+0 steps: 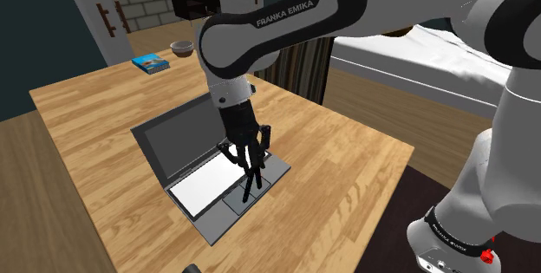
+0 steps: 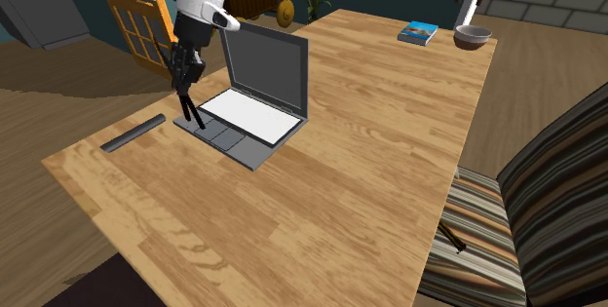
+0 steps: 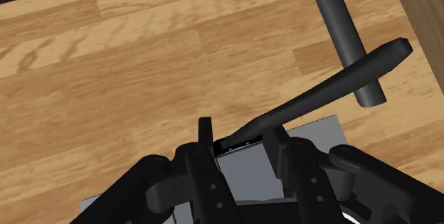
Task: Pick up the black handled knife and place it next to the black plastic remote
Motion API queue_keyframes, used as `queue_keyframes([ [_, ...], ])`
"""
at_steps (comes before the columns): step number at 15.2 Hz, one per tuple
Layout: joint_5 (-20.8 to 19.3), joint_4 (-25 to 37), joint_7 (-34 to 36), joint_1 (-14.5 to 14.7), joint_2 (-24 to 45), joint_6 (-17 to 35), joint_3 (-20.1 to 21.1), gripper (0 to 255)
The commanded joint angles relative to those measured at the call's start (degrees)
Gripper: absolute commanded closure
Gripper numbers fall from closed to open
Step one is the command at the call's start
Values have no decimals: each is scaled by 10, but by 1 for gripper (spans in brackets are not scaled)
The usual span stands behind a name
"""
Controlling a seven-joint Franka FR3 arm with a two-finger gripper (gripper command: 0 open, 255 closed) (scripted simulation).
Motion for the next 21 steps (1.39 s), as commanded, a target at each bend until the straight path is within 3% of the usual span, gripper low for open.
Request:
queue_keyframes([
  [1, 6, 6, 23, 15, 5, 7, 10, 255],
  [12, 21, 76, 154, 108, 66, 46, 61, 255],
  [21, 4, 211, 266, 200, 166, 53, 87, 255],
])
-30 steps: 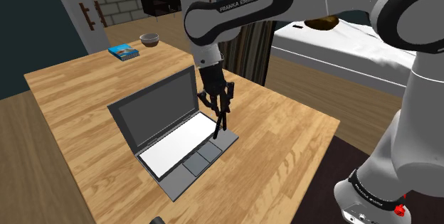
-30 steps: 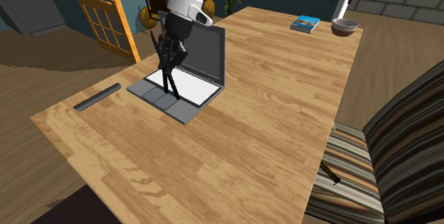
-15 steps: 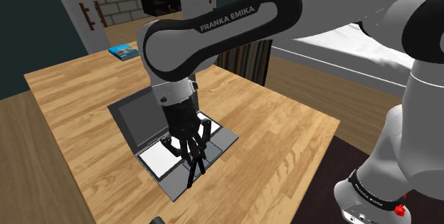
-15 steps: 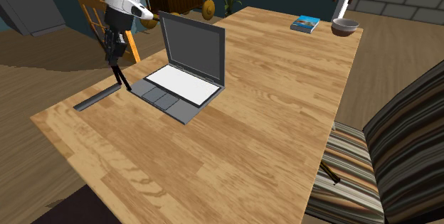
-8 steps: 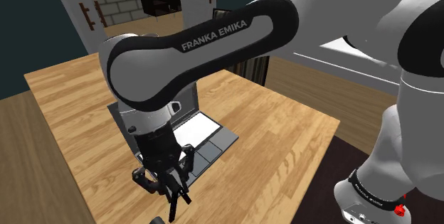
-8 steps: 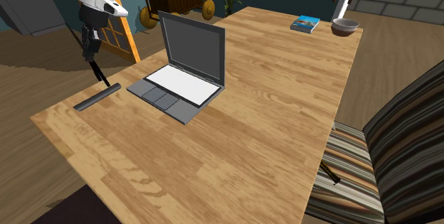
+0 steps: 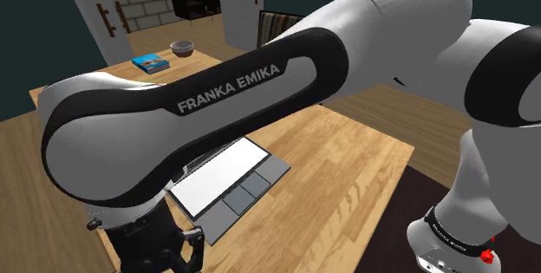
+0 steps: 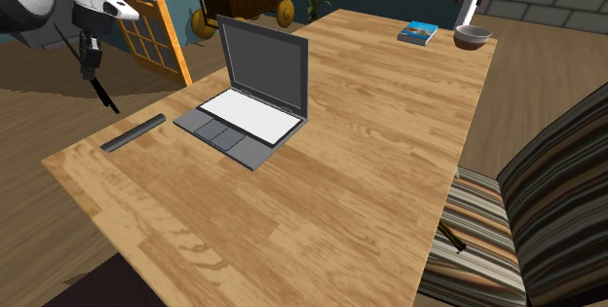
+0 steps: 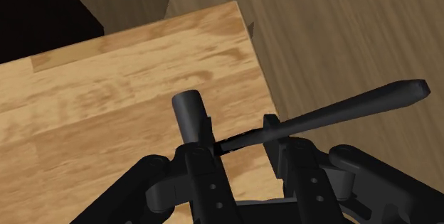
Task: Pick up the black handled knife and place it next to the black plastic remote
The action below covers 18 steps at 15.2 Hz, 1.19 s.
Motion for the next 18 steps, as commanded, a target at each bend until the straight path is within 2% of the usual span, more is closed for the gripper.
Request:
queue_keyframes([
  [1, -6, 37, 25, 22, 25, -2, 4, 255],
  [3, -14, 86, 51, 48, 58, -8, 7, 255],
  [18, -16, 25, 19, 49, 86, 75, 0, 255],
])
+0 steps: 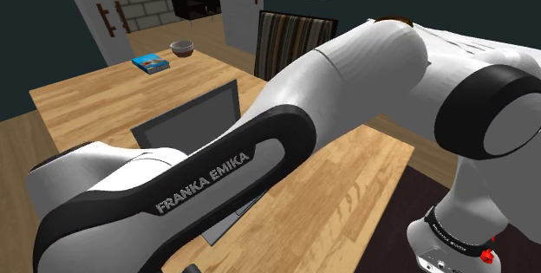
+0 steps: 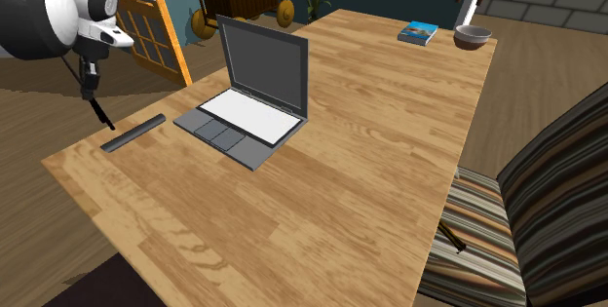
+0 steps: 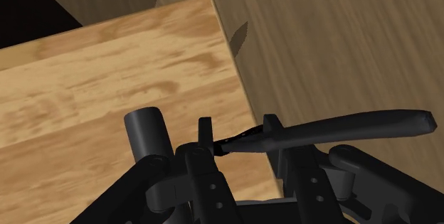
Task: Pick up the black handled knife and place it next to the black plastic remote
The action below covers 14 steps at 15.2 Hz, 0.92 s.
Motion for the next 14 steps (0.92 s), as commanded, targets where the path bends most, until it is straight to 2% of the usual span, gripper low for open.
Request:
queue_keyframes([
  [1, 0, -4, -1, 0, 1, 4, 0, 255],
  [7, 0, -4, -1, 0, 1, 4, 0, 255],
  [8, 0, -4, -1, 0, 1, 4, 0, 0],
  [13, 0, -4, -1, 0, 1, 4, 0, 0],
  [14, -1, 14, 0, -3, 0, -14, -1, 0],
])
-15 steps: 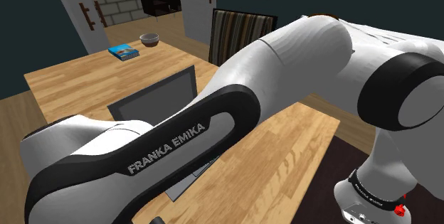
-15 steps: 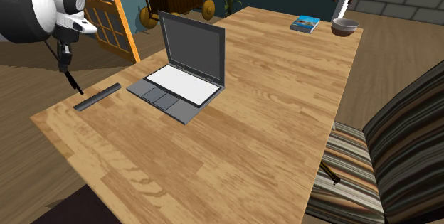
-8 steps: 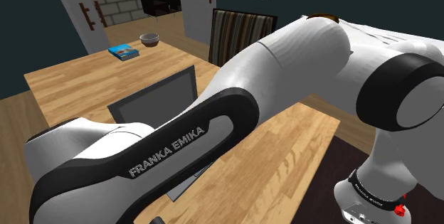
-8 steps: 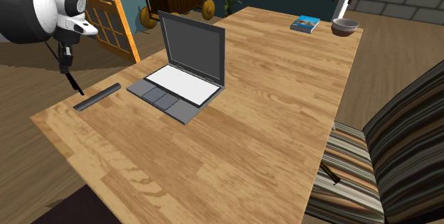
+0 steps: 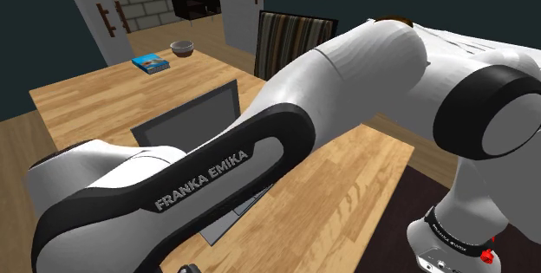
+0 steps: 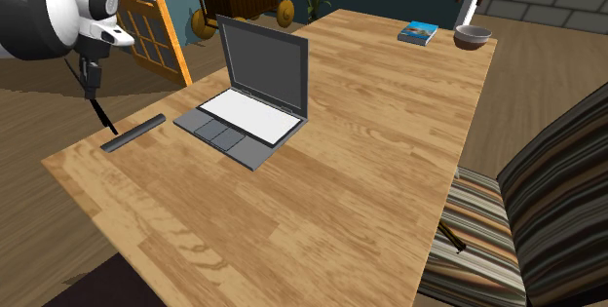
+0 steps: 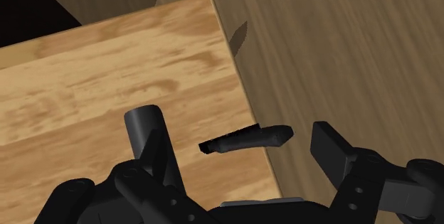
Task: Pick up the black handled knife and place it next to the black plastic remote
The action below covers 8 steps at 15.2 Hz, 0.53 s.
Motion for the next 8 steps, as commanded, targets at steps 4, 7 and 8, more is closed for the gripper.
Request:
queue_keyframes([
  [4, -5, 65, 6, -8, 4, -64, -3, 0],
  [7, -5, 65, 6, -8, 4, -64, -3, 0],
  [8, -5, 65, 6, -8, 4, -64, -3, 0],
])
